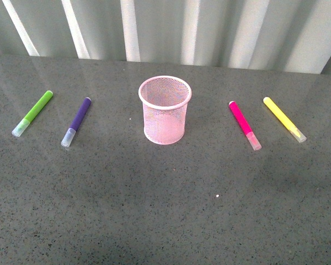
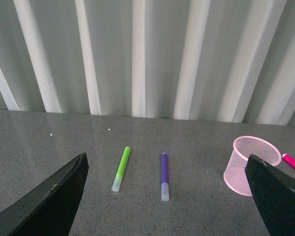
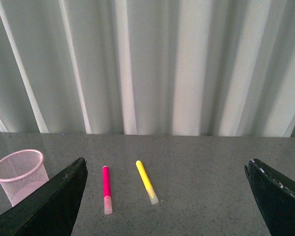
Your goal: Insert purple and pink pens into pink cup
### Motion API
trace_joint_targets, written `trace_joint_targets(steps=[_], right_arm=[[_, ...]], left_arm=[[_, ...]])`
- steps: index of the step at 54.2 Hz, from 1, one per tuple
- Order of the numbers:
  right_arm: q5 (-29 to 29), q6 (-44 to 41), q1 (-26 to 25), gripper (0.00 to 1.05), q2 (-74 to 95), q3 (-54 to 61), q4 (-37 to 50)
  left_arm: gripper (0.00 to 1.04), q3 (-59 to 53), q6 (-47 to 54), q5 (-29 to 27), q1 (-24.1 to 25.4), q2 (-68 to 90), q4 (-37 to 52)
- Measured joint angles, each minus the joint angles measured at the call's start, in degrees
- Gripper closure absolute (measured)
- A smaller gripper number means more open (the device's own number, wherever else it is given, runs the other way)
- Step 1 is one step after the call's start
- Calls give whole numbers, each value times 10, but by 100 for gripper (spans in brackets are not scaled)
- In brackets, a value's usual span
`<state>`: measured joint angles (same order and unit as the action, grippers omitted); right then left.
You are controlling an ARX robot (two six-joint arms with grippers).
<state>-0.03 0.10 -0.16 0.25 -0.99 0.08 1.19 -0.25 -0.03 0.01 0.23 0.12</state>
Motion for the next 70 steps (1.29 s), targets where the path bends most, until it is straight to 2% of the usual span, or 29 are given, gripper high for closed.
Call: trace_joint_targets(steps=[30,33,36,38,49,56,59,63,66,70], right_arm=[[0,0,0,7,0,0,0],[0,0,0,7,0,0,0],[0,0,0,7,0,0,0],[0,0,0,7,0,0,0],[0,0,0,7,0,0,0],[0,0,0,7,0,0,0],[0,0,0,7,0,0,0],[0,0,0,7,0,0,0],[0,0,0,7,0,0,0],[0,0,0,7,0,0,0]], left_arm=[[7,0,0,0,0,0,0],[7,16,-22,-16,-6,22,-45],[7,45,-50,-24,-16,80,-98],[7,59,-64,-30,-22,121,-94],[7,144,-70,-5,-29,365,98],[7,277,-67,28,-23,585,181],[7,355,-60,43,-25,700,173],[7,459,-38,34,-30,835,137],[7,551,-18,5,-31,940,104],[7,652,3,-4,-28,1037,46]])
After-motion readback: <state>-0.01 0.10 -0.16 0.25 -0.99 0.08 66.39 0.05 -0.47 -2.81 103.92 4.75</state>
